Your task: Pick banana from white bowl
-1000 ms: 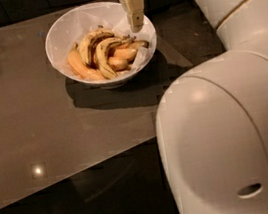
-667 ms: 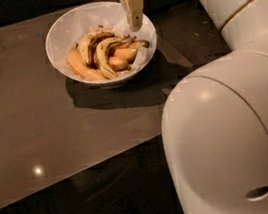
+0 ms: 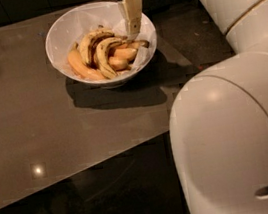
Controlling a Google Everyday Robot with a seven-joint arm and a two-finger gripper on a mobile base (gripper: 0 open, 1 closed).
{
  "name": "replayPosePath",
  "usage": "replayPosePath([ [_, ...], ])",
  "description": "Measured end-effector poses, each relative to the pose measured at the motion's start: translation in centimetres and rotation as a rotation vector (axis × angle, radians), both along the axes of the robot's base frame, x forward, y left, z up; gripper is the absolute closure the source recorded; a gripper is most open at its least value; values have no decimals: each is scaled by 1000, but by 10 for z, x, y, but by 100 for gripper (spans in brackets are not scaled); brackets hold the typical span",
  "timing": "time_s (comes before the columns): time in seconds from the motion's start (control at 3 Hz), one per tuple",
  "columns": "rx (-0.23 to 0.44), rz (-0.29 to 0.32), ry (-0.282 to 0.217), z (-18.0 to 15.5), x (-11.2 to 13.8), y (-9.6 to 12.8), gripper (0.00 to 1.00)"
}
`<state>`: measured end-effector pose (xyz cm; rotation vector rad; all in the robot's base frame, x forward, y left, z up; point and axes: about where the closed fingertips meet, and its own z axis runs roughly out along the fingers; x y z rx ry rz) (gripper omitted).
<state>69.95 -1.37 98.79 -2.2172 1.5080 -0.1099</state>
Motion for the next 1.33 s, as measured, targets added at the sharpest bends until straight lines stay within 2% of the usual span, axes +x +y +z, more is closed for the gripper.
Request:
replayPosePath([
  [0.33,6,4,15,-6,-1,0,7],
  [0.67,5,13,29,-12,0,3,23],
  [1.0,2,22,38,-15,0,6,47],
  [1.33,2,22,39,-15,0,6,51],
])
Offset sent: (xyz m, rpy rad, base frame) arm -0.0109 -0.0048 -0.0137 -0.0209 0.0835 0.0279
